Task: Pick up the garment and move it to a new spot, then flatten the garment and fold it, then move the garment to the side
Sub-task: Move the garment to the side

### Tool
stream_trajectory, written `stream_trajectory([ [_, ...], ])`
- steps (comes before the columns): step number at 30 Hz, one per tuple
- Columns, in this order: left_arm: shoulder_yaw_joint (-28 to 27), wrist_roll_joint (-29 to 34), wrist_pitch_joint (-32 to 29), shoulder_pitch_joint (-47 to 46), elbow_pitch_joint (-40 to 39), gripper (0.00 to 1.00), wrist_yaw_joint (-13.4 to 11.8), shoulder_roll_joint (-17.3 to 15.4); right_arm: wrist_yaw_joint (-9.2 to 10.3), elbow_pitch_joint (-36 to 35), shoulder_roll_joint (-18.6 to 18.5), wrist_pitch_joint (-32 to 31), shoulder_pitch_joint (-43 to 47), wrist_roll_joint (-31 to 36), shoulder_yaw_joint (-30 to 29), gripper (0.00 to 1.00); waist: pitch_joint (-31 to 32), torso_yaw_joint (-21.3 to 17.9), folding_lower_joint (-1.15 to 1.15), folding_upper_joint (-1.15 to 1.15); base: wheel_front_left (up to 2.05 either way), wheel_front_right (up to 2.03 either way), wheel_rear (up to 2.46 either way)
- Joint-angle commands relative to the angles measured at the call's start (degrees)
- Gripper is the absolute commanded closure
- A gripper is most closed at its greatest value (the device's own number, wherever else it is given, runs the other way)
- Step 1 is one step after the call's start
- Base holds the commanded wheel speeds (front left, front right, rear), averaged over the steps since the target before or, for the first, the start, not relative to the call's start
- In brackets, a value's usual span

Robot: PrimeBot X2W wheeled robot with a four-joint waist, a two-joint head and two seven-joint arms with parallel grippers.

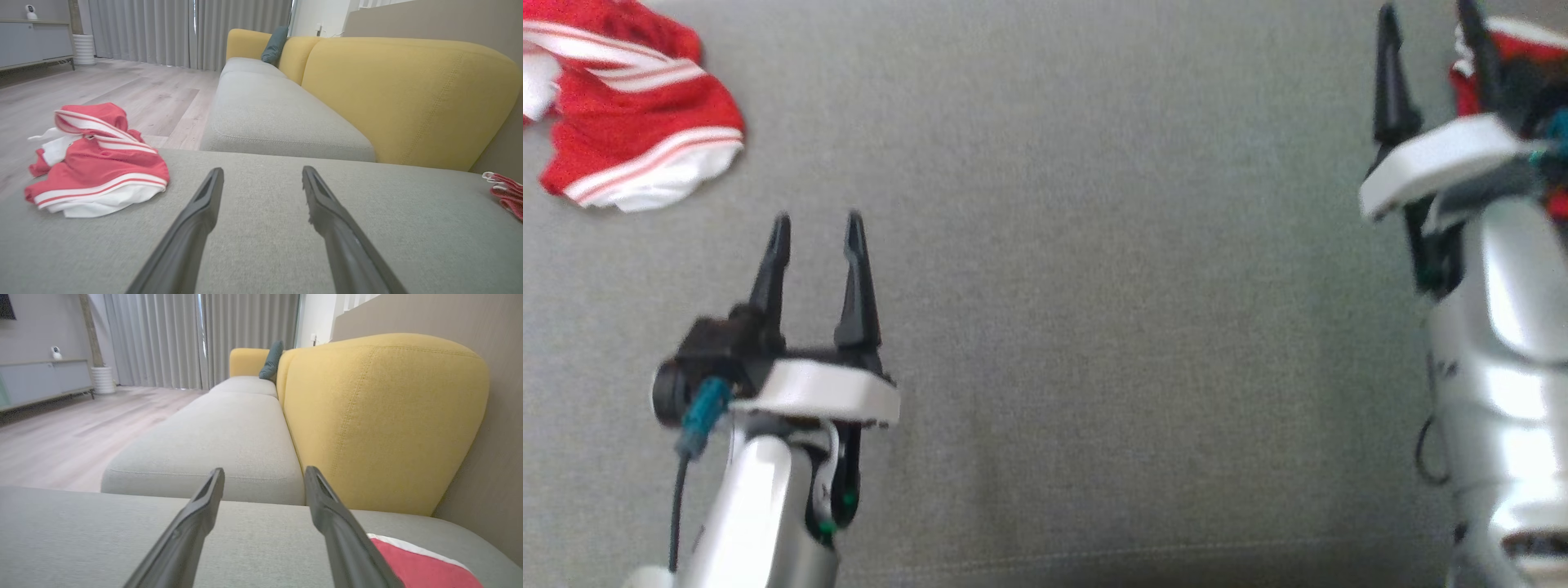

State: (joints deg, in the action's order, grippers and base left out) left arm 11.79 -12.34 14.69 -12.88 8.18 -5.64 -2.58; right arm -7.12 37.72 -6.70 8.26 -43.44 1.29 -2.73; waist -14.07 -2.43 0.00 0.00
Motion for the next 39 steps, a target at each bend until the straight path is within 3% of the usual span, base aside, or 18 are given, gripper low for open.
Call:
stream_trajectory([
  [1, -2.3, -0.2, 0.3, -0.1, -1.4, 0.00, -0.3, -0.3, -0.36, -2.9, 1.2, 0.8, 0.8, -0.6, 1.1, 0.00, 3.7, 0.9, 0.00, 0.00, 0.00, 0.00, 0.00],
  [8, -2.6, -1.3, 0.3, 4.4, 0.2, 0.00, -0.6, -0.3, -0.36, -9.9, 3.6, 0.3, 12.3, -3.7, 2.4, 0.00, 8.7, 1.1, 0.00, 0.00, 0.00, 0.00, 0.00],
  [15, -2.0, -1.9, 0.3, 8.4, 0.9, 0.00, -0.8, -0.3, -0.36, -17.5, 3.8, 0.2, 23.4, -10.0, 4.6, 0.00, 11.3, 1.2, 0.00, 0.00, 0.00, 0.00, 0.00],
  [23, -0.2, -2.8, 0.3, 10.7, 1.1, 0.00, -1.2, -0.3, -0.36, -24.1, 3.8, 1.6, 33.8, -12.7, 6.6, 0.00, 12.5, 1.7, 0.00, 0.00, 0.00, 0.00, 0.00],
  [39, 2.5, -3.1, 0.3, 11.7, 1.6, 0.00, -1.9, -0.3, -0.36, -27.1, 3.8, 1.8, 39.7, -11.6, 7.2, 0.00, 14.4, 2.2, 0.00, 0.00, 0.00, 0.00, 0.00],
])
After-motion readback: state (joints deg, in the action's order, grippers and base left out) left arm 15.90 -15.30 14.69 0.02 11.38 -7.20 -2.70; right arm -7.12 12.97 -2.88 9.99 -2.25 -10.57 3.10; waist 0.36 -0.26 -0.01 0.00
